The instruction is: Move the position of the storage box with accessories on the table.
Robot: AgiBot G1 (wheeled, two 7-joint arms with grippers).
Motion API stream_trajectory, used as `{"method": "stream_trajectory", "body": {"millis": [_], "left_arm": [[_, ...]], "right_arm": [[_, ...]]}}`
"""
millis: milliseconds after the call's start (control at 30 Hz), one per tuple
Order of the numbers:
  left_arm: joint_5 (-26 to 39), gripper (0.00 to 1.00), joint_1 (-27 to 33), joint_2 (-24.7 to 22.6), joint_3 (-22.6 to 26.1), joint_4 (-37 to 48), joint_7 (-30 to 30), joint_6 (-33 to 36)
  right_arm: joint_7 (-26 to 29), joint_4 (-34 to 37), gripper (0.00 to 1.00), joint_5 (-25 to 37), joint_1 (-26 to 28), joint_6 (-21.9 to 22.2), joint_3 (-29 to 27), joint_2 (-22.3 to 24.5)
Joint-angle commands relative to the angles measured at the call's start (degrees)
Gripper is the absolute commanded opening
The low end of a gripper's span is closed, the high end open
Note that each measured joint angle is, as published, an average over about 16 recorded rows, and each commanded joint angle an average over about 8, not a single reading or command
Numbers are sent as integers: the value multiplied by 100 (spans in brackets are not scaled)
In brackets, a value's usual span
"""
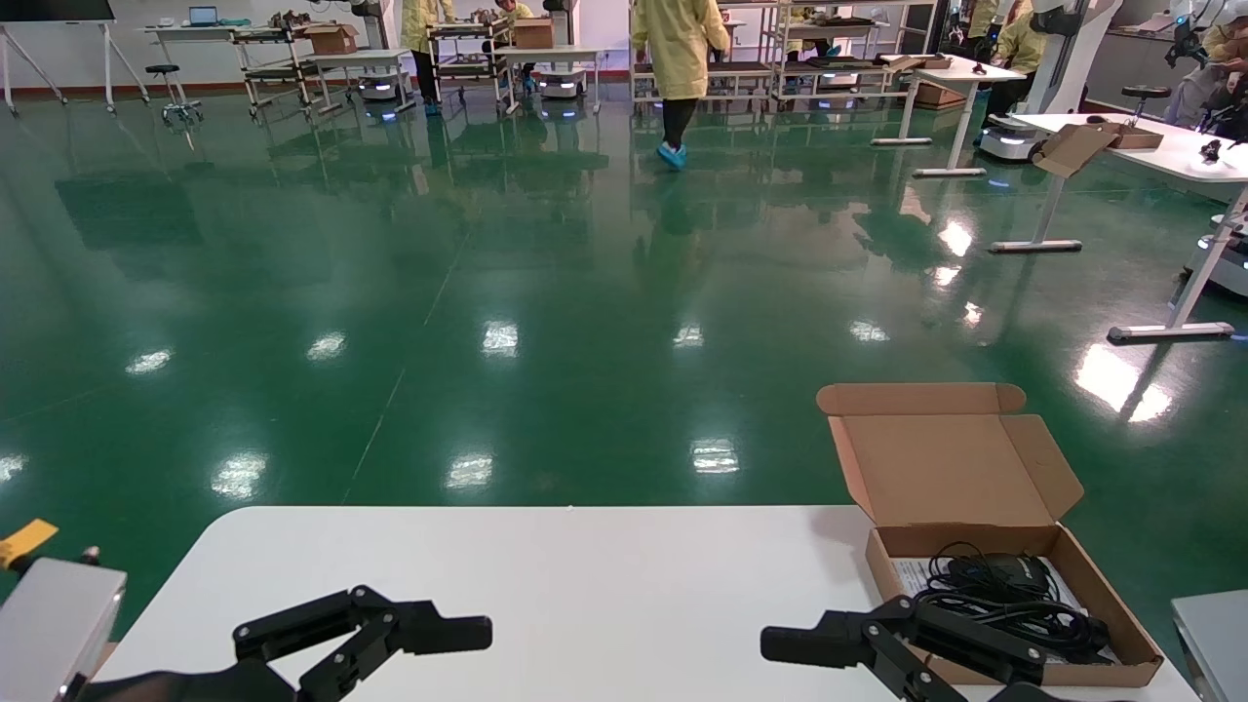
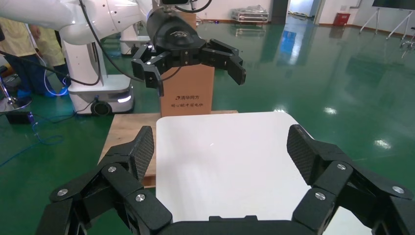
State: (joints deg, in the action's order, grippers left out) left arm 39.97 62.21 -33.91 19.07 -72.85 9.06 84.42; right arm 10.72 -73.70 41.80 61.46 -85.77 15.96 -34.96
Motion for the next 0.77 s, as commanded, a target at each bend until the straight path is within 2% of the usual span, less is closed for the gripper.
{"method": "stream_trajectory", "body": {"millis": [33, 767], "left_arm": [[0, 100, 0, 0, 0, 0, 0, 0], [0, 100, 0, 0, 0, 0, 0, 0]], "right_arm": [[1, 4, 100, 1, 2, 3, 1, -1], [4, 18, 100, 7, 11, 11, 9, -8]]}}
